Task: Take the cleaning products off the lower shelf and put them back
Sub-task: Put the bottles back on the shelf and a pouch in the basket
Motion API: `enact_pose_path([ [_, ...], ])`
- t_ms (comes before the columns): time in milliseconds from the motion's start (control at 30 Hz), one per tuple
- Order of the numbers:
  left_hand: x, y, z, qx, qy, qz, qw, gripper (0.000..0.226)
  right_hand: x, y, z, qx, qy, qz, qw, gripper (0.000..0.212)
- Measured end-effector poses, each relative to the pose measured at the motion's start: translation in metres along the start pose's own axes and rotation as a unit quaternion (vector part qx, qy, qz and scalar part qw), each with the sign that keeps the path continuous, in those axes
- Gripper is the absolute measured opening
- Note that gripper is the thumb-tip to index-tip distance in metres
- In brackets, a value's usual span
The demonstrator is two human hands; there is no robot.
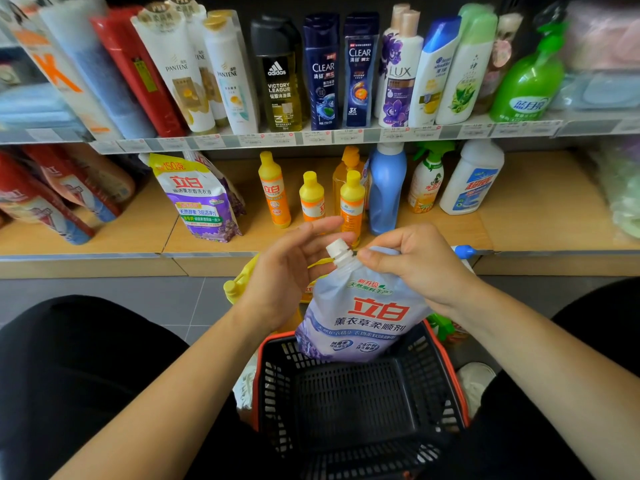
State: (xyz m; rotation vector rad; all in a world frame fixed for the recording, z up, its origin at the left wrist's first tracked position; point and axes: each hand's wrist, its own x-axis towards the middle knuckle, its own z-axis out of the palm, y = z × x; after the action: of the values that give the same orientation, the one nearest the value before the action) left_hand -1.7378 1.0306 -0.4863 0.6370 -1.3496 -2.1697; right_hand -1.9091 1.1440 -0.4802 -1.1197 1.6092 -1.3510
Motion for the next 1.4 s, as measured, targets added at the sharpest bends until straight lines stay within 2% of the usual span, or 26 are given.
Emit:
enact_pose_path([
  [200, 0.0, -0.007, 0.0, 0.088, 0.025, 0.057, 0.994, 0.036, 0.0, 0.0, 0.001, -0.001, -0.005, -0.004, 1.0, 0.015],
  [333, 0.0, -0.008, -0.005, 0.068, 0.045, 0.085, 0.993, 0.051, 0.0, -0.001, 0.0, -0.002, 0.001, -0.004, 1.0, 0.016],
  [367, 0.001, -0.007, -0.006, 0.065, 0.052, 0.082, 0.993, 0.049, 0.0, -0.001, 0.0, -0.002, 0.001, -0.004, 1.0, 0.015],
  [467, 0.001, -0.01, -0.006, 0.13, 0.058, 0.105, 0.984, 0.025, 0.0, -0.003, 0.001, -0.006, -0.004, -0.001, 1.0, 0.013],
  [600, 0.001, -0.013, -0.004, 0.159, 0.05, 0.139, 0.976, 0.028, 0.0, -0.003, 0.001, -0.006, -0.004, 0.003, 1.0, 0.013],
  [700, 0.001, -0.009, -0.008, 0.143, 0.038, 0.122, 0.981, 0.033, 0.0, -0.004, 0.001, -0.009, -0.003, 0.004, 1.0, 0.012],
  [767, 0.001, -0.009, -0.006, 0.16, 0.051, 0.118, 0.979, 0.025, 0.0, -0.006, 0.002, -0.015, -0.006, 0.004, 1.0, 0.01],
  [833, 0.0, -0.01, -0.003, 0.187, 0.059, 0.127, 0.972, 0.03, -0.001, -0.007, 0.002, -0.019, -0.011, 0.002, 1.0, 0.011],
  [967, 0.0, -0.007, -0.008, 0.183, 0.016, 0.126, 0.975, 0.019, -0.002, -0.007, 0.001, -0.028, -0.008, 0.0, 1.0, 0.01],
  [1067, 0.0, -0.003, -0.011, 0.173, -0.023, 0.114, 0.978, 0.022, -0.002, -0.008, 0.003, -0.04, -0.012, -0.005, 0.999, 0.011],
  [1233, -0.001, -0.006, -0.006, 0.244, 0.036, 0.14, 0.959, 0.026, -0.003, -0.009, 0.004, -0.043, -0.019, -0.006, 0.999, 0.016],
  [1400, -0.001, -0.001, -0.013, 0.243, -0.052, 0.142, 0.958, 0.014, -0.002, -0.009, 0.003, -0.029, -0.019, -0.002, 0.999, 0.01],
])
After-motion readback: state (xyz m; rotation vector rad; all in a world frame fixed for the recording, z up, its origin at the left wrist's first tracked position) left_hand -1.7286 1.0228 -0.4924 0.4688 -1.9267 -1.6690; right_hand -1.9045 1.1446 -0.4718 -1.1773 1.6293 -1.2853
